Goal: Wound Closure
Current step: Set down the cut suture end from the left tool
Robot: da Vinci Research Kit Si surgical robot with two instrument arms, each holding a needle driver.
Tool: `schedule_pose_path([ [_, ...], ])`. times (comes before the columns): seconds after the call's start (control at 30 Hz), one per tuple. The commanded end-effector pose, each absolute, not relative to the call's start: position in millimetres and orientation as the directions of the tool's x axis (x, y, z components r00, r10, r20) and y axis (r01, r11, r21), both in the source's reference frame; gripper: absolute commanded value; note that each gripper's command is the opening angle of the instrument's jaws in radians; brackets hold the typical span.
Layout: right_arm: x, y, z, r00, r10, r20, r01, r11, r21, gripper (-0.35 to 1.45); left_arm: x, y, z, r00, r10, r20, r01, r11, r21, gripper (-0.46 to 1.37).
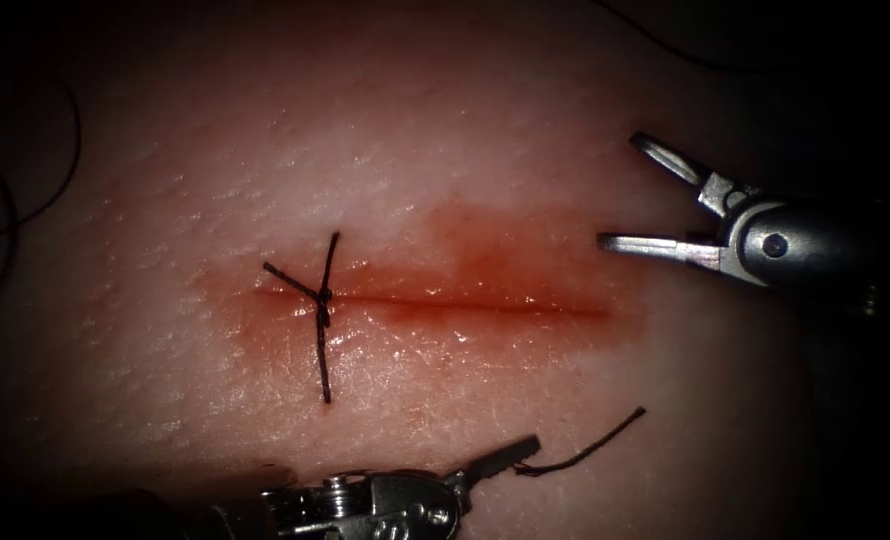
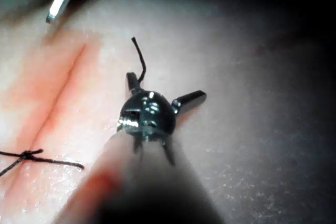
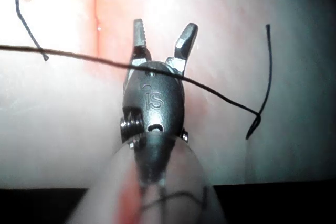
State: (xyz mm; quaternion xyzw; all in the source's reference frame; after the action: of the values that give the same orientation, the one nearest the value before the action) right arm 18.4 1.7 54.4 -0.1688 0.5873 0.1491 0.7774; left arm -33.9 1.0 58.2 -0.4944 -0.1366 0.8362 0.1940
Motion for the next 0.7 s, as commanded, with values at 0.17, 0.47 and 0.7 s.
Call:
schedule_pose_path([
  [0.17, 18.4, 1.7, 54.4, 0.266, 0.034, -0.963, -0.425, 0.901, -0.086, 1.43, -32.4, 0.7, 58.0, -0.484, 0.452, -0.75, -0.181, -0.89, -0.419, 0.93],
  [0.47, 18.5, 1.5, 54.2, 0.266, 0.033, -0.963, -0.425, 0.901, -0.086, 1.44, -29.5, 0.1, 58.7, -0.489, 0.461, -0.74, -0.184, -0.884, -0.429, 0.91],
  [0.7, 18.8, 0.4, 53.8, 0.27, 0.03, -0.962, -0.422, 0.902, -0.09, 1.44, -28.0, 0.8, 61.1, -0.507, 0.47, -0.722, -0.21, -0.88, -0.426, 0.93],
])
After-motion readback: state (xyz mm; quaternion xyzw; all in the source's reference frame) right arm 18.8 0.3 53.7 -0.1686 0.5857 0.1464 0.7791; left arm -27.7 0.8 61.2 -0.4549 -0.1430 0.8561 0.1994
